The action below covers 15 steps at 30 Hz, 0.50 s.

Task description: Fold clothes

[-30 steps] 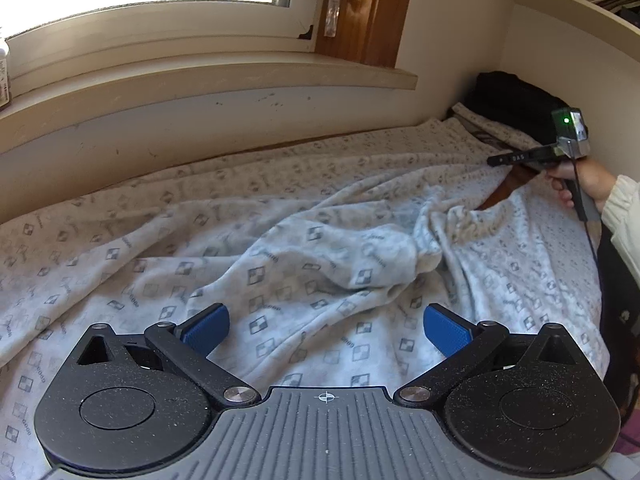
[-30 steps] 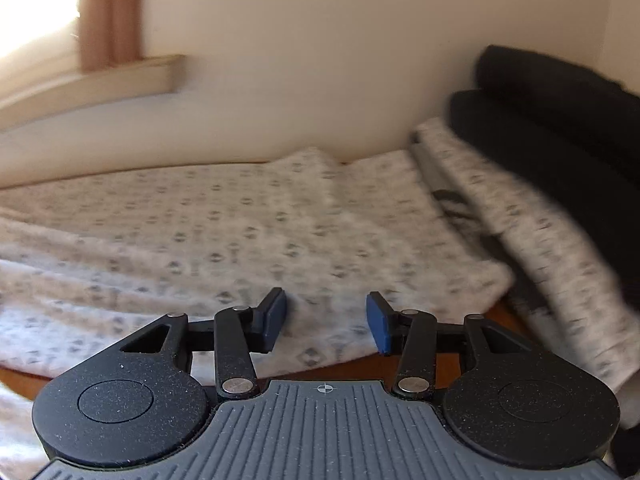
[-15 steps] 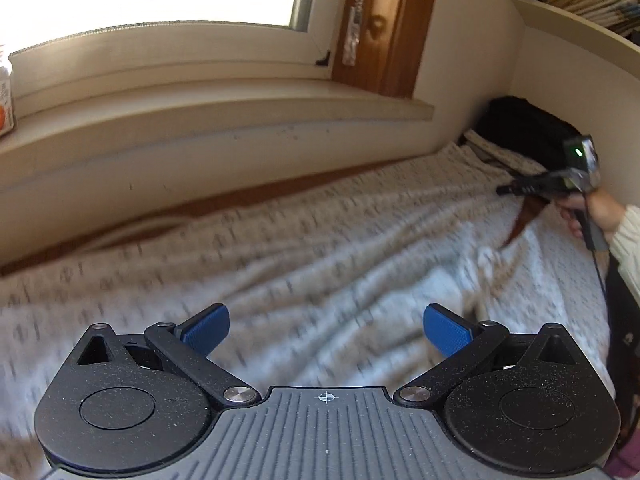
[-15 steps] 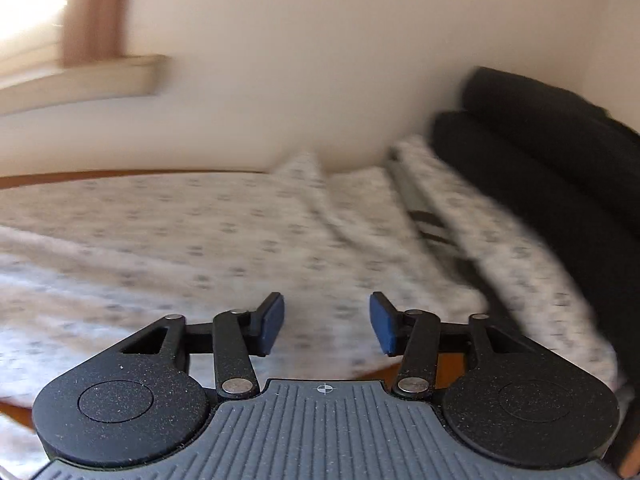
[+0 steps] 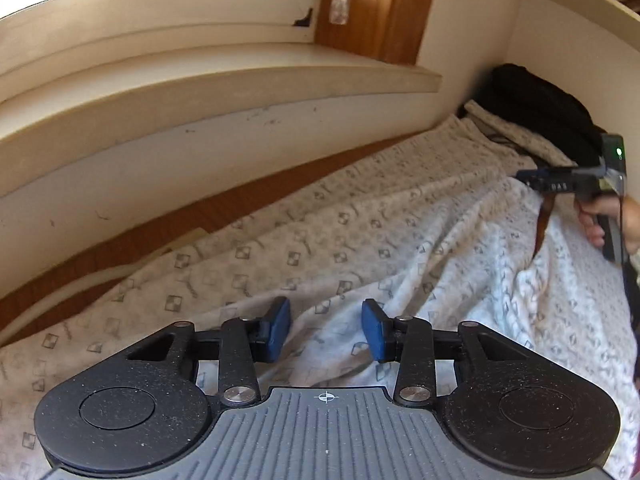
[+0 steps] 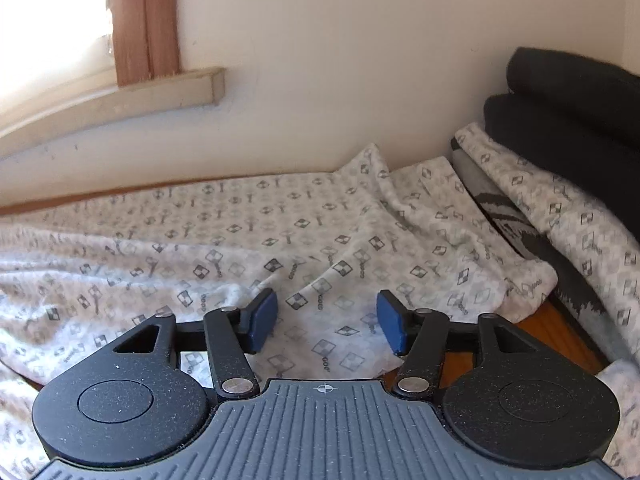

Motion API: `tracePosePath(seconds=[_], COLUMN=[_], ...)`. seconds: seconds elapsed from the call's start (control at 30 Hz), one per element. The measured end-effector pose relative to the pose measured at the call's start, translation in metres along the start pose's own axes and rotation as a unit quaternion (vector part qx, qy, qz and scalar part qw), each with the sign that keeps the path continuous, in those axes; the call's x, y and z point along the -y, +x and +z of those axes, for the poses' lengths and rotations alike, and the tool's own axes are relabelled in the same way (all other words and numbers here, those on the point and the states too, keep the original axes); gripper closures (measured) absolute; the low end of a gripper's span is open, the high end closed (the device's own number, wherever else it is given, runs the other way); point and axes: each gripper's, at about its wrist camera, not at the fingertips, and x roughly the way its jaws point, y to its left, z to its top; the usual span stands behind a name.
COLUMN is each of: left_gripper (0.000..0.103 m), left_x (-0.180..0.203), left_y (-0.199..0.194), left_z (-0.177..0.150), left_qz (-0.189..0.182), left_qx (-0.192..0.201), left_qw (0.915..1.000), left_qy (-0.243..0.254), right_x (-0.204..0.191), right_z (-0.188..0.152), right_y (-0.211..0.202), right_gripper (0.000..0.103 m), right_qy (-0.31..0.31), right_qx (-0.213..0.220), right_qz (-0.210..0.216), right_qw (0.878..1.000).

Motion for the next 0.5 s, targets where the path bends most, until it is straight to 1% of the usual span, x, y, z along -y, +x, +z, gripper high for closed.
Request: tracePosePath(seconds=[0.07, 0.13, 0.17, 0.2, 0.27, 0.3, 0.33, 0.5], left_gripper=[0.058, 0.053, 0.049, 0.045, 0.042, 0.037, 0.035, 0.03], left_x=[0.004, 0.007, 0.01, 0.012, 0.016, 0.018, 0.018, 0.019], left_y=[0.0, 0.0, 0.0, 0.001, 0.001, 0.002, 0.002, 0.003], left_z=[-0.003, -0.008, -0.011, -0.011, -0.012, -0.012, -0.012, -0.013], left_qz=[0.005, 0.006, 0.008, 0.01, 0.013, 0.015, 0.016, 0.022], left_qx=[0.01, 0.025, 0.032, 0.033, 0.033, 0.033, 0.032, 0.03], left_qw=[0.9999, 0.9993, 0.9987, 0.9985, 0.998, 0.9978, 0.9978, 0.9976], left_qy=[0.013, 0.029, 0.04, 0.044, 0.053, 0.056, 0.056, 0.058], right_x=[-0.003, -0.005, -0.003, -0.001, -0.002, -0.003, -0.003, -0.002], right_z=[0.001, 0.003, 0.003, 0.003, 0.004, 0.004, 0.004, 0.006], right_y=[-0.001, -0.002, -0.003, -0.003, -0.003, -0.003, -0.003, -0.002], right_gripper=[0.045, 0.039, 0.037, 0.036, 0.035, 0.034, 0.033, 0.029], right_qy=[-0.005, -0.006, 0.001, 0.007, 0.007, 0.006, 0.005, 0.009], right_qx=[0.0, -0.001, -0.002, -0.004, -0.004, -0.004, -0.005, -0.007], right_qz=[-0.006, -0.013, -0.012, -0.01, -0.011, -0.014, -0.016, -0.018], right_qw=[1.0, 1.0, 1.0, 1.0, 1.0, 1.0, 1.0, 1.0])
